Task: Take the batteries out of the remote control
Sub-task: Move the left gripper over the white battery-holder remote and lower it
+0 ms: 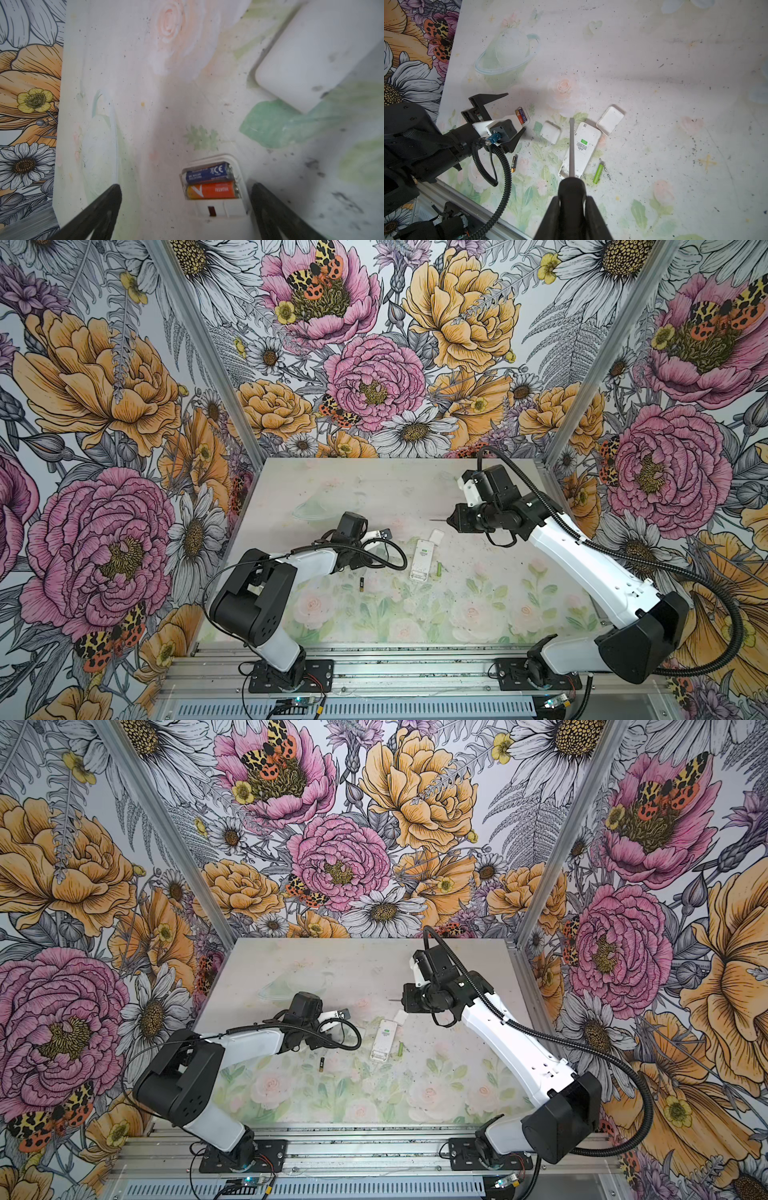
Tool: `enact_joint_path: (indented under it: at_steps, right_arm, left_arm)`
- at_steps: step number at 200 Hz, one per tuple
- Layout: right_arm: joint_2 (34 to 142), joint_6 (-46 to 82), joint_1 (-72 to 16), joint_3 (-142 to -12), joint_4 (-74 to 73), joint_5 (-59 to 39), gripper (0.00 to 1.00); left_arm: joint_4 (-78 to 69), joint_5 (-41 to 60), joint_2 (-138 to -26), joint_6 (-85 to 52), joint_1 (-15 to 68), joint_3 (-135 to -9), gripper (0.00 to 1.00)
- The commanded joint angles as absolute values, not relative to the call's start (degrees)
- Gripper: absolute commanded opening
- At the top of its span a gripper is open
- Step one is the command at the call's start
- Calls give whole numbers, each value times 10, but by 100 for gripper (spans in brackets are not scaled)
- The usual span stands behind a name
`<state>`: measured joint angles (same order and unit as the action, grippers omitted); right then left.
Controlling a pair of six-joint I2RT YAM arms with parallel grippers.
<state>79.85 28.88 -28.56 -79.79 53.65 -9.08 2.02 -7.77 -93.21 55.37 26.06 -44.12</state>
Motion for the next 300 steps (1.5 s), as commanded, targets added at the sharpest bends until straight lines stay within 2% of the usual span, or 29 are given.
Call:
enact_joint_path:
  at_steps: [1,40,92,158,193,232,300]
  right_arm:
    - [786,300,-289,-802,514,-95,0]
    - [781,301,-289,-796,512,-92,0]
    - [804,291,-289,-814,506,-100,0]
    - [831,281,-289,-839,503,-109,0]
    - [825,282,-291,-834,502,-106,0]
    - [821,285,-292,-836,501,-101,0]
    - [822,284,-293,-837,494,-102,0]
  left_arm:
    - [45,-78,-940,542,256,-450,99]
    - [138,-42,-870,500,256,-431,99]
    - [299,-45,-806,366,244,-454,99]
    - [420,-8,-827,167,225,-545,99]
    - [504,-21,-885,-15,215,-612,99]
    - [546,-11,-914,-161,225,-636,93]
    - [528,-33,-957,-207,229,-623,89]
